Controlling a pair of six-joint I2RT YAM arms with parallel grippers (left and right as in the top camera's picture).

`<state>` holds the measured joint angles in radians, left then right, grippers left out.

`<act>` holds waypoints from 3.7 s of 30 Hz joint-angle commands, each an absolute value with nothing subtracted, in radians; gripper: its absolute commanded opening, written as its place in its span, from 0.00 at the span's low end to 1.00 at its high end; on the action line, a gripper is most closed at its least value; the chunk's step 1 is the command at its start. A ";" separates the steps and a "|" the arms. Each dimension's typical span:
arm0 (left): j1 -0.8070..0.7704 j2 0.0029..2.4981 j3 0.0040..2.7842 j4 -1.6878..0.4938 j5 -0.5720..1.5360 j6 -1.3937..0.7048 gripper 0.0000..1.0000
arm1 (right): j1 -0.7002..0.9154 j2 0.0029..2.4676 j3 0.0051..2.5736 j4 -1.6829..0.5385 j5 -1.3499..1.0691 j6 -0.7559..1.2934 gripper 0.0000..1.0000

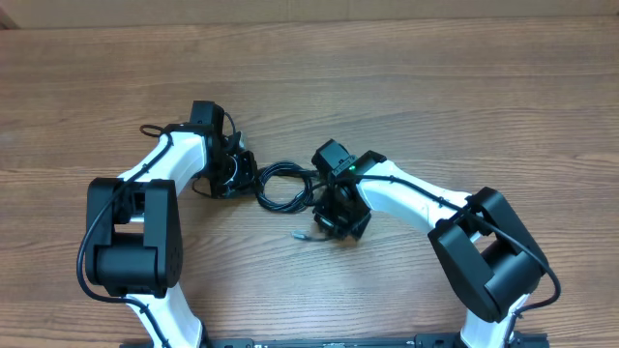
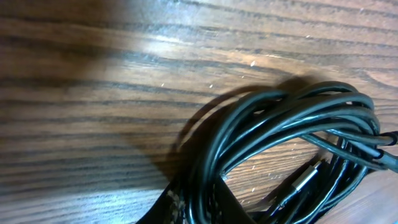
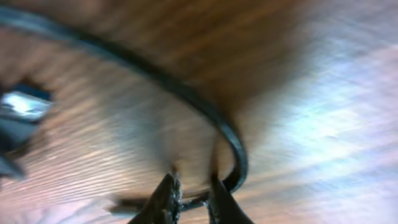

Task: Untangle cables

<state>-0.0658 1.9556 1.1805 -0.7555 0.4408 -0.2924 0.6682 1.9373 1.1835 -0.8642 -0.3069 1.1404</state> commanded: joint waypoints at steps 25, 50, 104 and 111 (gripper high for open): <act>-0.127 1.969 1.174 -0.723 0.382 -0.296 0.10 | 0.458 1.943 1.196 -1.023 -0.125 0.651 0.47; -0.147 1.969 1.174 -0.701 0.333 -0.300 0.10 | 0.480 1.943 1.261 -1.177 -0.186 0.651 0.39; -0.156 1.942 1.400 -0.994 0.309 -0.245 0.04 | 0.422 1.866 1.315 -1.066 -0.165 0.458 0.13; -0.179 1.943 1.436 -1.077 0.281 -0.371 0.04 | 0.397 1.866 1.315 -1.021 -0.277 0.459 0.49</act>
<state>-0.1635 1.9511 1.4147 -1.0592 0.3038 -0.2710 0.3996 1.9007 1.2915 -1.0355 -0.1967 0.4755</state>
